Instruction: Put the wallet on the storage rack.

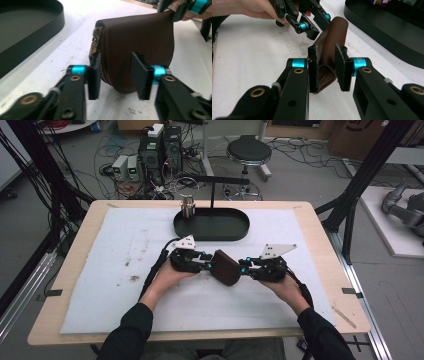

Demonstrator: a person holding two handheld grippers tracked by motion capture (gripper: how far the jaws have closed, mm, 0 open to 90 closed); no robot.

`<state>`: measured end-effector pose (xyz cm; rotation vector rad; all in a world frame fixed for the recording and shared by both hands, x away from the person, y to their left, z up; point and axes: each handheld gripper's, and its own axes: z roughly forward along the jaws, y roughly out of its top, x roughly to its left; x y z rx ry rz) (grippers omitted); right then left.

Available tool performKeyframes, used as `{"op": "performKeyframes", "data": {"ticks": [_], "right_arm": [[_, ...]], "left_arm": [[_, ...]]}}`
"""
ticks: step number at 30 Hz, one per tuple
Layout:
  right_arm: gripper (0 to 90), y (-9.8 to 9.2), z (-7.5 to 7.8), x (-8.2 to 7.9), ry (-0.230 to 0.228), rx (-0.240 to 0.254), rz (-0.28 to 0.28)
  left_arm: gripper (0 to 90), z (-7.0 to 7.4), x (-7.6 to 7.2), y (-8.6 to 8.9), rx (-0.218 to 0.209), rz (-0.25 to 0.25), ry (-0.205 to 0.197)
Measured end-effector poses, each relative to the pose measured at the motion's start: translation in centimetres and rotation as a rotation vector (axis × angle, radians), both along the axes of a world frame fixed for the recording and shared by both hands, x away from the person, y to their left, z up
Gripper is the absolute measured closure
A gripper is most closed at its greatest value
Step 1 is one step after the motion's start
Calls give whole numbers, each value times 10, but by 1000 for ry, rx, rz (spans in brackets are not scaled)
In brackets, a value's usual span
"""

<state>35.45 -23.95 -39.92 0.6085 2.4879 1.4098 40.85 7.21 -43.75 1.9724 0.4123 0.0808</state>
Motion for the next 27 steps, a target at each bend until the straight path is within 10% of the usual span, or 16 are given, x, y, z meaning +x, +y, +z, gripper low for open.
{"op": "performKeyframes", "data": {"ticks": [15, 27], "right_arm": [[725, 1, 2, -2, -5, -11, 17], [718, 1, 2, -2, -10, -10, 26]], "left_arm": [[869, 3, -2, 6, 38, 0, -77], [880, 2, -4, 7, 33, -4, -87]]}}
